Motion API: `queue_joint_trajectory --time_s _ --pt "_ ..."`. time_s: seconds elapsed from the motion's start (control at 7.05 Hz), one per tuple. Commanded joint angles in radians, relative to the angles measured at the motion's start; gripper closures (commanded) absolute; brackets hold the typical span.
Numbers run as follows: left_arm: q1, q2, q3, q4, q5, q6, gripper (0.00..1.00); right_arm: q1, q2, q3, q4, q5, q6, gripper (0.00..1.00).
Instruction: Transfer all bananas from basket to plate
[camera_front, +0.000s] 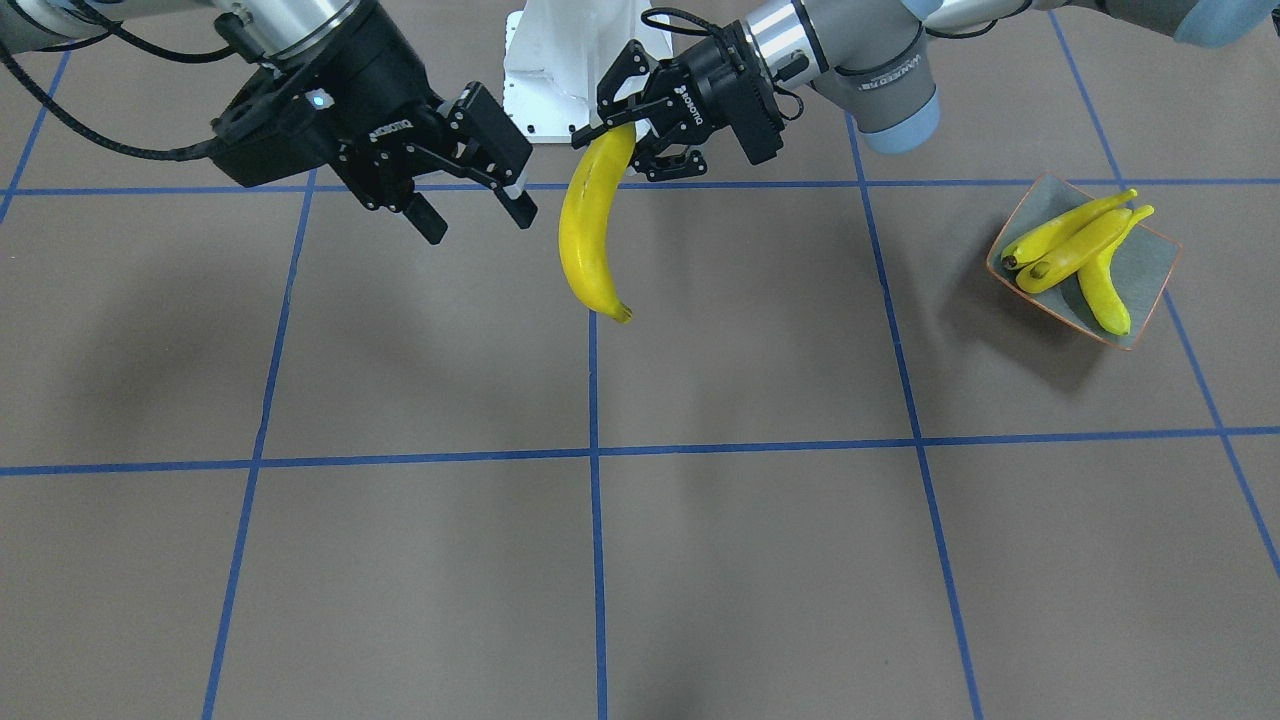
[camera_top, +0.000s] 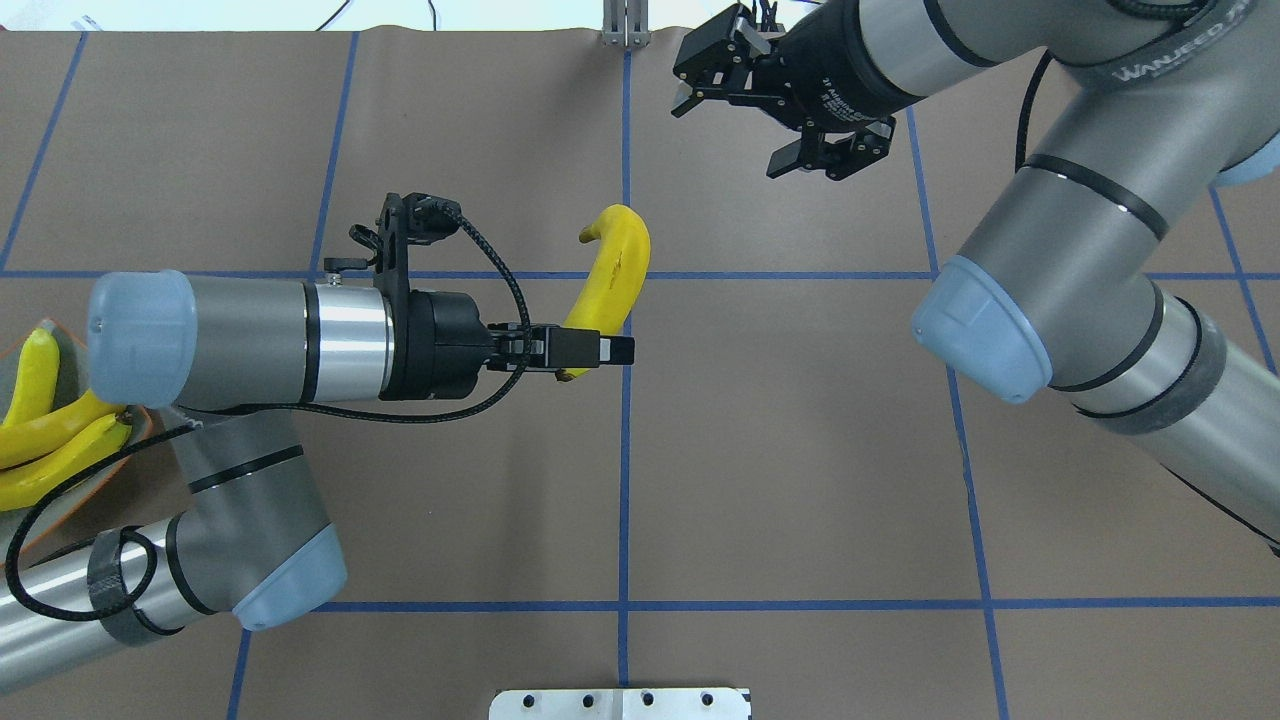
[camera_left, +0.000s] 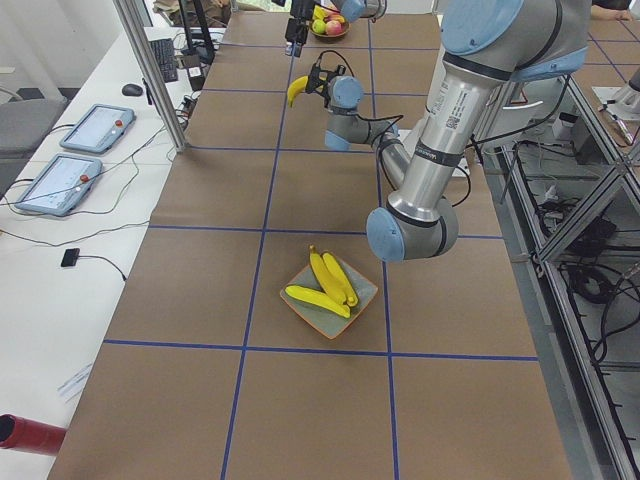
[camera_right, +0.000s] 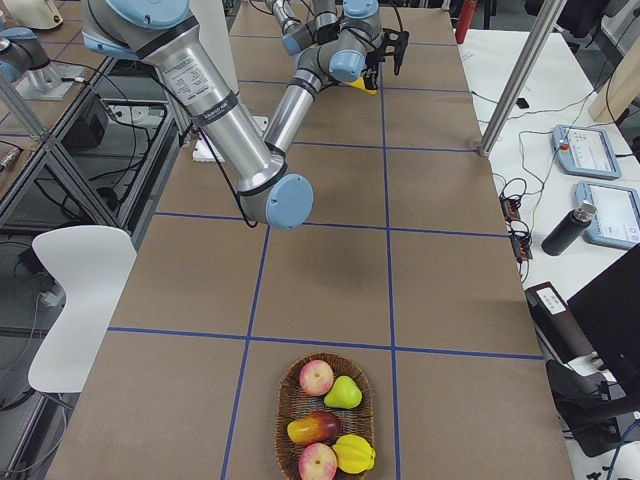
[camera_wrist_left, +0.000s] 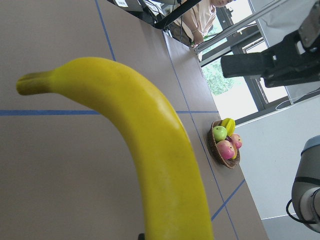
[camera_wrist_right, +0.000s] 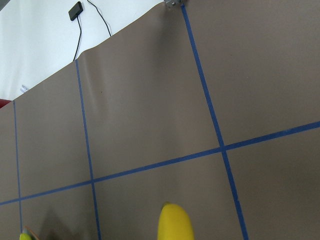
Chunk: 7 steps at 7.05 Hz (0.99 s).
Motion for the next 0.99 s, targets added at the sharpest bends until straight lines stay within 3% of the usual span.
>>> queue_joint_trajectory --time_s 0.0,0.28,0.57,0.85 --pt "-0.024 0.162 -0.044 -0.049 -0.002 0.111 1.0 0.082 -0.096 0.0 -0.005 0.0 -0.079 0.0" --pt "-0.078 0.311 -0.061 -0.052 -0.007 0.307 1.0 0.18 -0.214 -0.009 -0.01 0.002 -0.261 0.0" --pt "-0.112 0.514 -0.154 -0.078 -0.019 0.478 1.0 0.249 -0.315 -0.018 -0.01 0.002 -0.43 0.0" --pt "-0.219 0.658 -0.15 -0.155 -0.161 0.776 1.0 0.282 -0.332 -0.078 -0.005 -0.001 -0.524 0.0"
